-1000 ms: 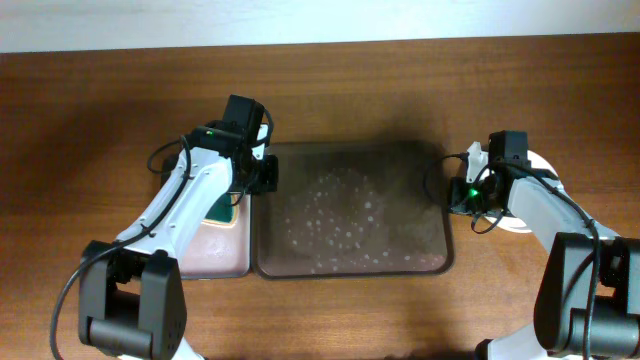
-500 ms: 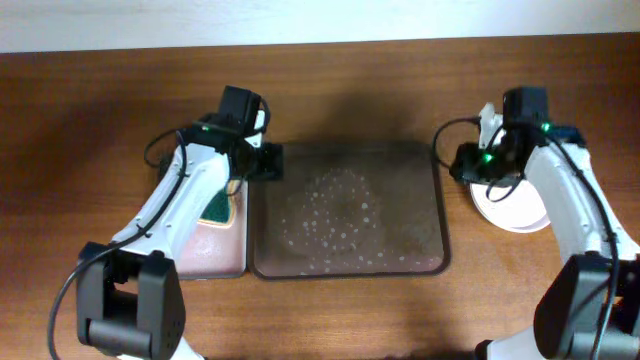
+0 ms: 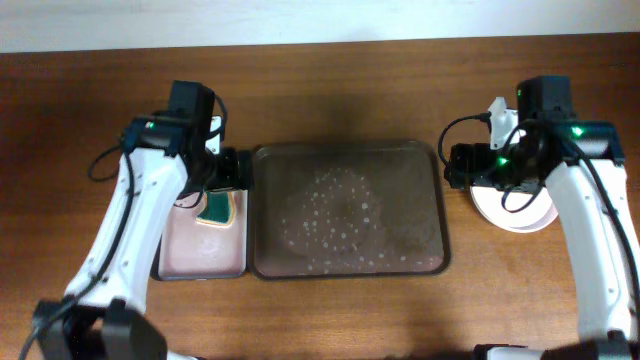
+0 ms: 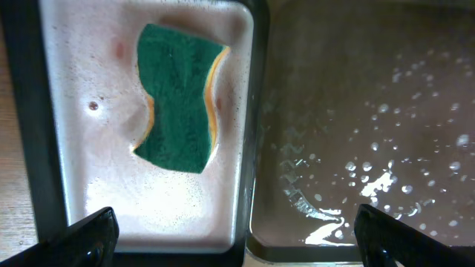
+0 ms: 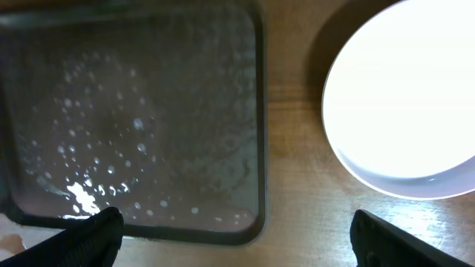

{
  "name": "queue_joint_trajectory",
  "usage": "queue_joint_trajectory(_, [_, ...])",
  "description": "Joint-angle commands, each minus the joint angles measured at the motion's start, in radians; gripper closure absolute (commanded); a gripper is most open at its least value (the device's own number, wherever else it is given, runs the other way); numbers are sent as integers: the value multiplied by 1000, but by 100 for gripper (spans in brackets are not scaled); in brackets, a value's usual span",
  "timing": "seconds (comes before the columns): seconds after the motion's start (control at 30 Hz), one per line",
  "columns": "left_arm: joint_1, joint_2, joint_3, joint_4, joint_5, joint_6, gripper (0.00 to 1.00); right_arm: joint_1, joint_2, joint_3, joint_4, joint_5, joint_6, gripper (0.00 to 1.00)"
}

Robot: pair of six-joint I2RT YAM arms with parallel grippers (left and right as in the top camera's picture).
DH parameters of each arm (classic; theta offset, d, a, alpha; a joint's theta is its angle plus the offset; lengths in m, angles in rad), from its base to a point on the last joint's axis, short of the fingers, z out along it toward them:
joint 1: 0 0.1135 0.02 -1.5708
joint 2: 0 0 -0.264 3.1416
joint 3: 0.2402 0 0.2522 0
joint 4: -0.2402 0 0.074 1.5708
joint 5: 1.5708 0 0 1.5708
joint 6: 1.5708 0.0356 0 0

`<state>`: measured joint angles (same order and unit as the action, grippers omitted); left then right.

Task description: Clean dirty plates on tray and stack at the side

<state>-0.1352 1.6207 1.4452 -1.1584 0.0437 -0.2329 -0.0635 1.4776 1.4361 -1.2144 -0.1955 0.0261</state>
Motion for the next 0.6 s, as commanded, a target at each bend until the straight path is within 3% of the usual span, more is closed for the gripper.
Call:
queue_joint_trajectory(0.0, [1, -152, -93, 43, -19, -17, 1, 5, -139, -55, 37, 31, 4, 1])
queue_joint_trajectory(0.37, [1, -810, -581, 319, -63, 1, 1, 5, -759, -482, 253, 64, 4, 1])
queue_joint_trajectory(0.57, [1, -928, -642, 308, -90, 2, 0, 5, -834, -493, 224, 66, 4, 1])
